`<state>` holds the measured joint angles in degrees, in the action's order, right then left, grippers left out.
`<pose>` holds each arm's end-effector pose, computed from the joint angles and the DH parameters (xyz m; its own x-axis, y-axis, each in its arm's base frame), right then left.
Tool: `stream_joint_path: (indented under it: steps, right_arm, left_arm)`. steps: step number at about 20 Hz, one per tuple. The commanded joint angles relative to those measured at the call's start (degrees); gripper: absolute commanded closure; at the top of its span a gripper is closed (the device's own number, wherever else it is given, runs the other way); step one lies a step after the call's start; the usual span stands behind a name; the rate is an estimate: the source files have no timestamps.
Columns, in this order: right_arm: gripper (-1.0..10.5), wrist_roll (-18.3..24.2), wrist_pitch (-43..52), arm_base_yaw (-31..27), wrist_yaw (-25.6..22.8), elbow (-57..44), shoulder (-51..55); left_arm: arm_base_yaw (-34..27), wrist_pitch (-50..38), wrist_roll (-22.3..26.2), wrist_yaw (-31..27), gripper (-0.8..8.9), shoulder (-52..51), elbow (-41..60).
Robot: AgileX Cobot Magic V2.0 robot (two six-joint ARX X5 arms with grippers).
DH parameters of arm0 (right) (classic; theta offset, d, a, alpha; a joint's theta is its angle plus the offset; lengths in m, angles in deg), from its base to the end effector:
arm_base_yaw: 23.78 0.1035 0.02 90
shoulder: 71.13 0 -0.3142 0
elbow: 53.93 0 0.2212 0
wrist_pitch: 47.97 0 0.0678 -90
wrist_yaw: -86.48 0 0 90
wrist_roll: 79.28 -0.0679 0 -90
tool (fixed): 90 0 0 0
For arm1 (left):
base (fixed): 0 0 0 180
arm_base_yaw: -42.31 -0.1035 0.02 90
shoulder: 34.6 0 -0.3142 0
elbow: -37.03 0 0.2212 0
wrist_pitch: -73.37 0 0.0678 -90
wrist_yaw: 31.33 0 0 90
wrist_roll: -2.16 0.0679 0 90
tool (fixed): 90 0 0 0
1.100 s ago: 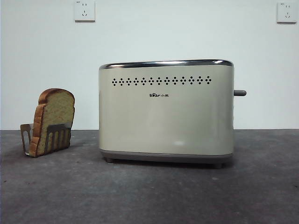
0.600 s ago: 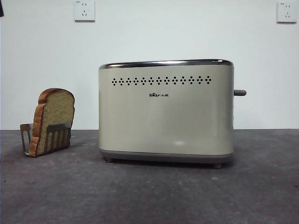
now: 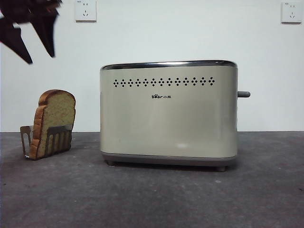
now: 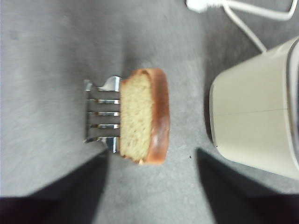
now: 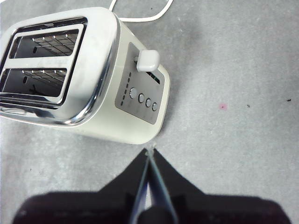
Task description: Pick up a slice of bread from the rack,put the bread on the toaster,press the button
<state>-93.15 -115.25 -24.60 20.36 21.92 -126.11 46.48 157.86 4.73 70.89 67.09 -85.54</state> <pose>0.1363 0.0255 0.3455 0.6362 0.3958 -0.6623 -0.0846 0.8890 0.4499 0.3480 -0.0398 0.3698 0.4179 -0.2427 -0.8755 0.2048 0.9640 -0.1695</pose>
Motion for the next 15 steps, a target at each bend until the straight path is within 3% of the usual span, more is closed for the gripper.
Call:
stream_joint_path:
  steps: [1,6,10,13,15]
  right_arm:
    - [9.5,0.66,0.04,0.07,0.15,0.22,0.0]
    - [9.5,0.66,0.0,0.07,0.13,0.22,0.0]
    - [9.5,0.7,-0.92,0.07,0.11,0.22,0.0]
    - [9.5,1.09,-1.77,0.07,0.02,0.22,0.0]
    - [9.5,1.33,-2.47,0.07,-0.28,0.22,0.0]
  left_arm:
    - [1.4,-1.44,2.75,0.11,3.01,2.51,0.07]
    - [4.59,-4.96,4.09,-0.7,3.02,6.36,0.07]
    - [6.73,-5.16,4.98,-9.7,3.11,9.16,0.07]
    - [7.06,-5.38,4.96,-10.34,3.19,10.45,0.07]
    - [7.08,-5.18,4.94,-10.34,4.08,10.99,0.09]
